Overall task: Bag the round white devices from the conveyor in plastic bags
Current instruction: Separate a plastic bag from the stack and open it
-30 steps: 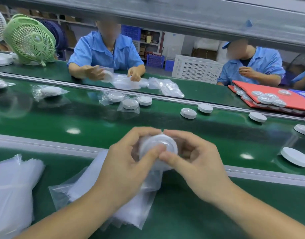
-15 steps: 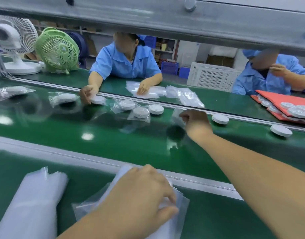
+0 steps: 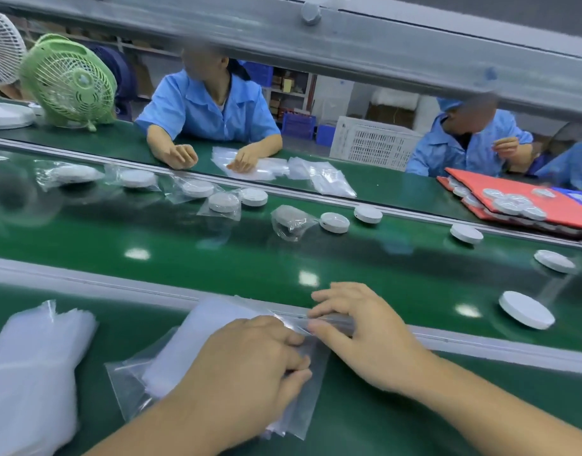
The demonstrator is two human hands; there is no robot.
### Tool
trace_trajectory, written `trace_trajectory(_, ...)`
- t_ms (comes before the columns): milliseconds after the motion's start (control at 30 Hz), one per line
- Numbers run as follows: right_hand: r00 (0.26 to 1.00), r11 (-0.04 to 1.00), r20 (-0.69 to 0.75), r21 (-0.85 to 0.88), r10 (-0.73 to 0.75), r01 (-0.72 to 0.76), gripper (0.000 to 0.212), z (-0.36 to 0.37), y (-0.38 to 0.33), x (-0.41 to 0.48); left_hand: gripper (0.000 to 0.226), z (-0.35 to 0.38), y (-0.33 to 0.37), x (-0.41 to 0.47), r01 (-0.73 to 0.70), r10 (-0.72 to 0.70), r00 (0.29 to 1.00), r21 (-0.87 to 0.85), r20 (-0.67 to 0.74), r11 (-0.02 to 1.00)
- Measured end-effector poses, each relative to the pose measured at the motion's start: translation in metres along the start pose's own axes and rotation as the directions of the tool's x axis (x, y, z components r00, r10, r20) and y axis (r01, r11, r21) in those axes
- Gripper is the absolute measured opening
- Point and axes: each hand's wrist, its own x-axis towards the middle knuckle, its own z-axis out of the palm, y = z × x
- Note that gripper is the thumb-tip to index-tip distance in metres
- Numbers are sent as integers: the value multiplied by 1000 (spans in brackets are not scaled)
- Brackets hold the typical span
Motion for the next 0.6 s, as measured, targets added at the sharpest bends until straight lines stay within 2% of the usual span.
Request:
trace_trajectory(67,999,999,-5,-30,41,-41,40,4,3,-31,38,1,3,0,-6,8,999,54,-46,999)
trace_trajectory(167,998,989,2,-134,62,-61,60,12,3,-48,34,2,6,0,17,-15,999,43,-41,999)
trace_trajectory(267,999,980,50,-200,3,7,57,16,0,-46,36,4,7,-3,27,-26,999,30,-35,999)
trace_trajectory(333,1000,986,11,-167,3,-1,54,16,2,-46,36,6,6,-5,24,-21,998,40,-56,999)
trace_trajectory(500,969,999,-244,-18,27,-32,41,13,6,-45,31,10,0,-7,58,-58,996,2,-62,998)
trace_trajectory(533,943,1000,-333,-16,12,-18,35,8,9,-44,35,9,-2,-6,73,-73,996,-21,-41,997)
trace_trajectory(600,839,991,-542,-131,-46,-30,25,-10,28,-42,47,8,-6,-4,86,-86,996,-51,-5,995)
